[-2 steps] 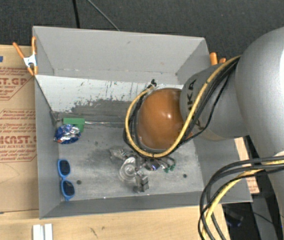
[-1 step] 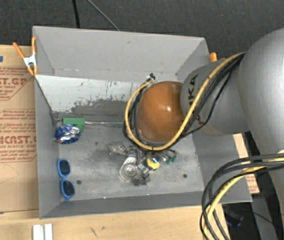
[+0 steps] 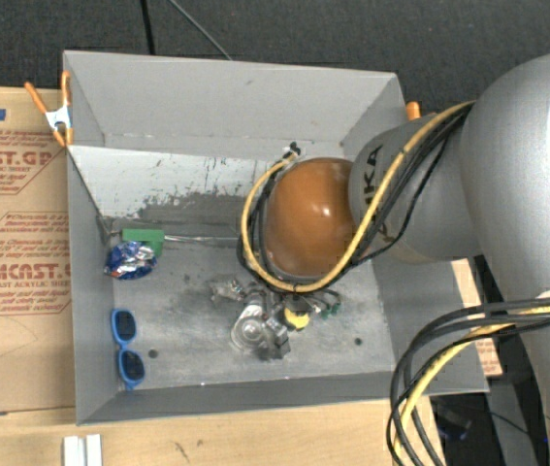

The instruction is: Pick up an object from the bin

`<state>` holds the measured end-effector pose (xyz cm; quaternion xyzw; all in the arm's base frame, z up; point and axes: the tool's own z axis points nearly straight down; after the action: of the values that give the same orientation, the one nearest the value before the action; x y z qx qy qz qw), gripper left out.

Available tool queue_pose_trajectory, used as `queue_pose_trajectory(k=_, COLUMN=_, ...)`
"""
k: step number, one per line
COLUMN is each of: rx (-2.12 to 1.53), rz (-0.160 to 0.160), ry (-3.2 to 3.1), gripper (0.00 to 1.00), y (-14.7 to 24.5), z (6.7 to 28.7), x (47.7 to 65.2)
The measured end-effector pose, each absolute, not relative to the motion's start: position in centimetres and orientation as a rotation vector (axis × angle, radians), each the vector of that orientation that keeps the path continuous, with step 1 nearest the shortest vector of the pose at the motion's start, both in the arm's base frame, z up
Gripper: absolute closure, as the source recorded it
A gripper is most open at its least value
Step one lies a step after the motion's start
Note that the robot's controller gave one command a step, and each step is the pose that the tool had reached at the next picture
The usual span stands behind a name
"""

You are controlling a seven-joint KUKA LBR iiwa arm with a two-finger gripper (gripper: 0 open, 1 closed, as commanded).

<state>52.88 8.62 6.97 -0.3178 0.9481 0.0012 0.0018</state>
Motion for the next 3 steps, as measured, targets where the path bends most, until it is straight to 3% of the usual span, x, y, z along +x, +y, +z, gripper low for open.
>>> queue_pose_trajectory(k=2, rx=-0.992, rz=0.009, ry=2.974, gripper=0.0, y=8.75, z=6.97, x=52.89)
queue_pose_trajectory(k=3, rx=-0.992, rz=0.009, ry=2.974, gripper=1.0, y=8.8, z=7.04, x=52.93)
